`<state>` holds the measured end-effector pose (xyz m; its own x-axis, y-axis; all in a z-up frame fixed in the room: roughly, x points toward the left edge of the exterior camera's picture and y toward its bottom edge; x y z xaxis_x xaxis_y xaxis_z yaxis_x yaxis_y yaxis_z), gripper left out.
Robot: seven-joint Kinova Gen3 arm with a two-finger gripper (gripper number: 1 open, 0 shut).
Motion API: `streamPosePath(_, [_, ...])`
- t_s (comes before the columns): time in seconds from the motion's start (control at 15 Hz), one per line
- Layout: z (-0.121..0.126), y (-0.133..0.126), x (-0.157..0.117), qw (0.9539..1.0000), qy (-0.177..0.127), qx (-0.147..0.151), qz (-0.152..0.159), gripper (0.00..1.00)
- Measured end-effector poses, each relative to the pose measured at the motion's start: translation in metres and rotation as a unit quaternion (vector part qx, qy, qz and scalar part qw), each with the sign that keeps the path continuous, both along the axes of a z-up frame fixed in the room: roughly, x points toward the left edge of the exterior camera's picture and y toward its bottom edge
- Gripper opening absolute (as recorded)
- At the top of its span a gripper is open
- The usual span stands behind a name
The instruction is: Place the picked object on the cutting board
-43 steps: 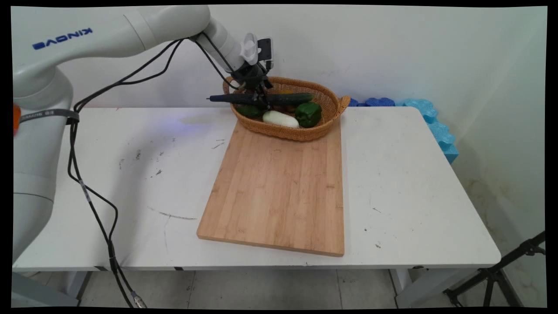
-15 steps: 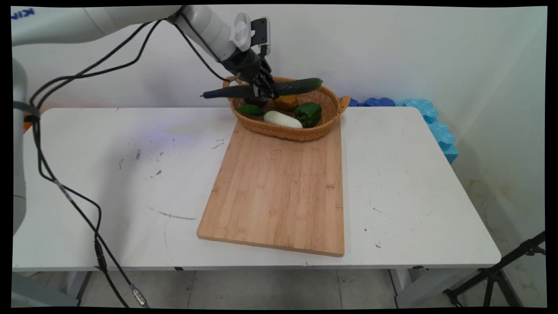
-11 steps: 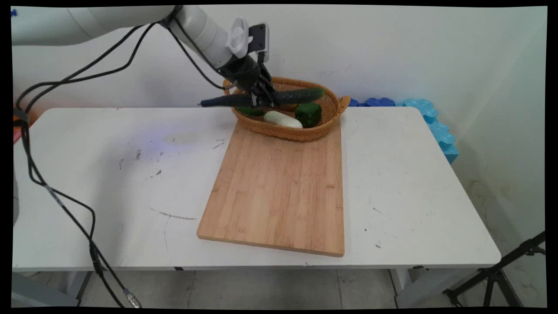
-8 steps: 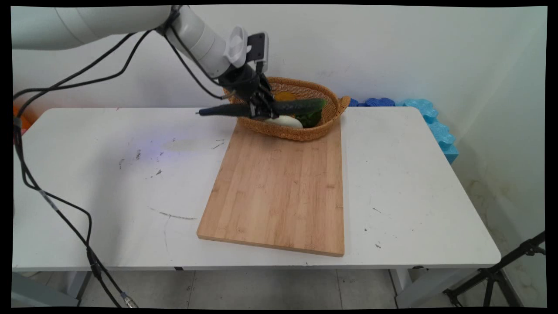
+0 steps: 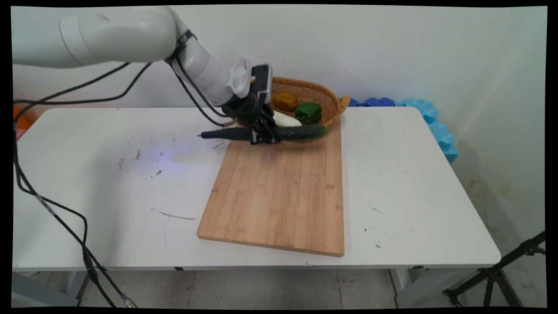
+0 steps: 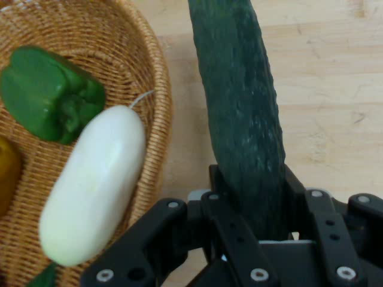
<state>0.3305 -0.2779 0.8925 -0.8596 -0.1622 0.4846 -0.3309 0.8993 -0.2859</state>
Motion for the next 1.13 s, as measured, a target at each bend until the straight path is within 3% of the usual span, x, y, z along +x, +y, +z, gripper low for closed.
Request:
streamPosePath(0.73, [-0.07,0.005,-0.015,1.0,-0.006,0.005,0.003,0.0])
streamPosePath(0.8, [-0.074,0.005,-0.016,1.0,-0.006,0.003,0.002,1.0])
streamPosePath(1.13, [-0.086,0.004,-0.02,0.9999,-0.005,-0.008,-0.003,1.0])
